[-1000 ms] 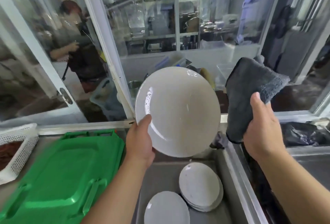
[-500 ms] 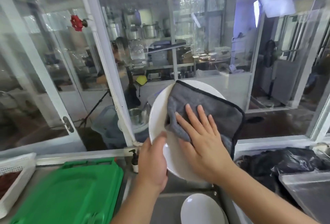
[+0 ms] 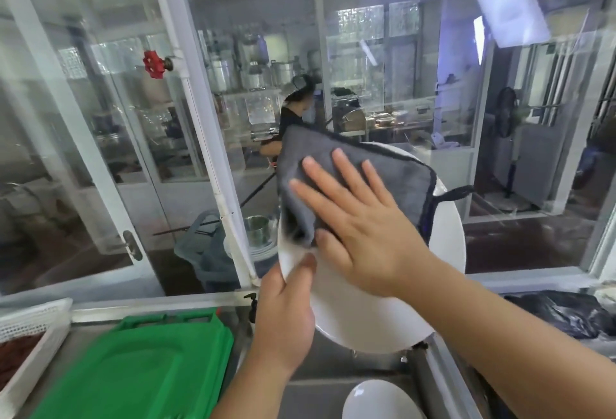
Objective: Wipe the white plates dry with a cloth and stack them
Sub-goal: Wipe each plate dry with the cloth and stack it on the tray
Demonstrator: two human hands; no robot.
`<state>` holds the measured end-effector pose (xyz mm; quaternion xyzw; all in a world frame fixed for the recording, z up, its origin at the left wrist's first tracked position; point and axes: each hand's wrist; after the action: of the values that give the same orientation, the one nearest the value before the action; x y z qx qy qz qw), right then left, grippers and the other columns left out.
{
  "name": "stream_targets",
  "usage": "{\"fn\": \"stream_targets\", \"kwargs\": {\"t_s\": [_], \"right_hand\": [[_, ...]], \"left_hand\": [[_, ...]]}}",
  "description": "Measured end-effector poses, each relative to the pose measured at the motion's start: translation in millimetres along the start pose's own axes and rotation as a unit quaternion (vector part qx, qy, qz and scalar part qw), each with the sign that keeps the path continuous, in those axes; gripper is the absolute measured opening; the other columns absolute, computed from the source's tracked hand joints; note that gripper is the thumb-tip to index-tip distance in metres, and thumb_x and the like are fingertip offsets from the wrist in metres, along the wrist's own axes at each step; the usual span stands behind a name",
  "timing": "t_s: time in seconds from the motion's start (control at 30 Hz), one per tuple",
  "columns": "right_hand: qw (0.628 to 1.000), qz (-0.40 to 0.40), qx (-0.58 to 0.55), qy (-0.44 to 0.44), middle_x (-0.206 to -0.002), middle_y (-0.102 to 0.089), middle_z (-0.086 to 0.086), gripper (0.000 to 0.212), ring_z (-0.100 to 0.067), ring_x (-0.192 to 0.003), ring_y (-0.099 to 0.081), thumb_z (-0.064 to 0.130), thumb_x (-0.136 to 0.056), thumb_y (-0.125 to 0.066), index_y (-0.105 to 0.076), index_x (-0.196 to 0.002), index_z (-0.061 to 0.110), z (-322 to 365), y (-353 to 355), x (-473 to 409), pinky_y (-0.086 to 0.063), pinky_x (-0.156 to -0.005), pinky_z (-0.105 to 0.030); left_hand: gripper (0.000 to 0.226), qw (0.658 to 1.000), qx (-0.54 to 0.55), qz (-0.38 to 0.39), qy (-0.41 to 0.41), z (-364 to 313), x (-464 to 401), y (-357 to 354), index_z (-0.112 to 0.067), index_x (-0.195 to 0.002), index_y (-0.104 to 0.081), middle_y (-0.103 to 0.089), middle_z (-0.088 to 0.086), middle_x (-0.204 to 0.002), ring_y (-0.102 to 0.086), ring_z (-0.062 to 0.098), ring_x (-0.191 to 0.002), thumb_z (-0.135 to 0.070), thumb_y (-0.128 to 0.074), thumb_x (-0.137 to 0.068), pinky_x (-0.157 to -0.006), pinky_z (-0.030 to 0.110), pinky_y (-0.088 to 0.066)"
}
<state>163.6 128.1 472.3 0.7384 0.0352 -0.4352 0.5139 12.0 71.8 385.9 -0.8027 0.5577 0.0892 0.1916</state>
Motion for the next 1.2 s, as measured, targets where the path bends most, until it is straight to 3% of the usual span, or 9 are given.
{"fn": "stream_targets", "kwargs": {"t_s": [0.07, 0.27, 0.37, 0.47, 0.63, 0.8, 0.93, 1.1, 1.2], "right_hand": [[0.997, -0.014, -0.002, -0.074, -0.175, -0.007, 0.009, 0.063, -0.026, -0.162, 0.005, 0.045, -0.104, -0.027, -0.016, -0.166, 0.037, -9.9, 4.8, -11.4, -0.003, -0.129, -0.057], [0.966, -0.005, -0.061, -0.251, -0.172, 0.019, 0.017, 0.066, -0.013, -0.157, 0.026, 0.048, -0.102, -0.009, 0.006, -0.165, 0.041, -24.0, 0.3, -6.2, 0.014, -0.128, -0.044], [0.951, 0.005, -0.115, -0.285, -0.163, 0.028, 0.026, 0.067, -0.007, -0.155, 0.03, 0.053, -0.096, 0.001, 0.015, -0.161, 0.045, -7.8, -12.7, 15.3, 0.016, -0.128, -0.04], [0.95, 0.022, -0.163, -0.265, -0.161, 0.033, 0.03, 0.064, -0.003, -0.152, 0.034, 0.055, -0.095, 0.002, 0.019, -0.156, 0.05, 24.0, -28.1, 40.2, 0.018, -0.127, -0.035], [0.971, 0.042, -0.192, -0.136, -0.17, 0.014, 0.029, 0.056, -0.009, -0.158, 0.022, 0.044, -0.108, -0.01, -0.001, -0.163, 0.048, 41.7, -31.6, 50.3, 0.015, -0.127, -0.038], [0.99, 0.034, -0.115, -0.079, -0.173, -0.001, 0.02, 0.057, -0.011, -0.16, 0.013, 0.043, -0.106, -0.014, -0.009, -0.163, 0.042, 10.5, -11.8, 10.4, 0.008, -0.13, -0.045], [0.991, 0.008, -0.058, -0.123, -0.171, 0.004, 0.021, 0.057, -0.014, -0.161, 0.013, 0.047, -0.105, -0.006, 0.0, -0.162, 0.045, -11.1, -6.0, -18.2, 0.002, -0.13, -0.049], [0.971, -0.047, -0.053, -0.228, -0.173, 0.005, 0.022, 0.063, -0.011, -0.16, 0.014, 0.053, -0.103, -0.008, -0.006, -0.165, 0.046, -23.8, -10.6, -21.2, 0.006, -0.13, -0.048], [0.949, -0.098, -0.072, -0.29, -0.174, -0.008, 0.02, 0.065, -0.014, -0.161, -0.006, 0.059, -0.101, -0.023, -0.013, -0.164, 0.046, -33.3, -10.8, -12.8, -0.01, -0.129, -0.047]], "left_hand": [[0.033, 1.0, 0.009, -0.023, 0.009, -1.8, 3.0, -2.0, -0.03, -0.113, -0.08, -0.082, 0.005, -0.108, -0.077, 0.025, -0.103, -0.047, -0.068, -0.087, -0.099, 0.064, -0.057], [0.036, 0.997, 0.047, -0.068, -0.006, -12.5, -3.8, -5.7, -0.033, -0.119, -0.078, -0.081, 0.004, -0.117, -0.074, 0.031, -0.113, -0.046, -0.068, -0.086, -0.103, 0.063, -0.054], [0.034, 0.996, 0.046, -0.073, -0.025, -13.5, -9.0, -5.9, -0.035, -0.116, -0.079, -0.081, 0.002, -0.115, -0.076, 0.025, -0.11, -0.046, -0.067, -0.086, -0.096, 0.052, -0.057], [0.035, 0.997, 0.033, -0.07, -0.027, -12.9, -12.2, -8.2, -0.038, -0.115, -0.079, -0.082, -0.001, -0.112, -0.077, 0.021, -0.108, -0.05, -0.066, -0.085, -0.094, 0.048, -0.057], [0.039, 0.998, 0.03, -0.055, -0.01, -10.9, -11.8, -9.4, -0.041, -0.116, -0.08, -0.081, -0.005, -0.117, -0.074, 0.013, -0.116, -0.058, -0.067, -0.083, -0.1, 0.037, -0.056], [0.045, 0.994, 0.058, -0.085, 0.024, -13.2, -7.0, -8.7, -0.035, -0.119, -0.079, -0.081, 0.004, -0.117, -0.074, 0.031, -0.116, -0.052, -0.072, -0.078, -0.105, 0.065, -0.053], [0.044, 0.99, 0.075, -0.107, 0.046, -12.0, 0.8, -9.4, -0.039, -0.113, -0.078, -0.082, 0.002, -0.111, -0.076, 0.032, -0.11, -0.053, -0.077, -0.071, -0.102, 0.07, -0.053], [0.045, 0.987, 0.113, -0.11, 0.028, -19.4, 1.5, -9.7, -0.036, -0.115, -0.079, -0.08, 0.005, -0.118, -0.073, 0.033, -0.117, -0.049, -0.076, -0.072, -0.109, 0.066, -0.049], [0.041, 0.988, 0.103, -0.114, 0.023, -22.1, 4.5, -7.1, -0.042, -0.112, -0.079, -0.081, -0.002, -0.115, -0.076, 0.023, -0.11, -0.048, -0.076, -0.072, -0.108, 0.061, -0.052]]}}
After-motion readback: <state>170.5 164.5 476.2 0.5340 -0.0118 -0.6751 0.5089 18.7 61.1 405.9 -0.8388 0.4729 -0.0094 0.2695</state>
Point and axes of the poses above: each hand's wrist, its own x-axis away from the middle knuckle, its own y-axis out of the back of the hand, z = x × y
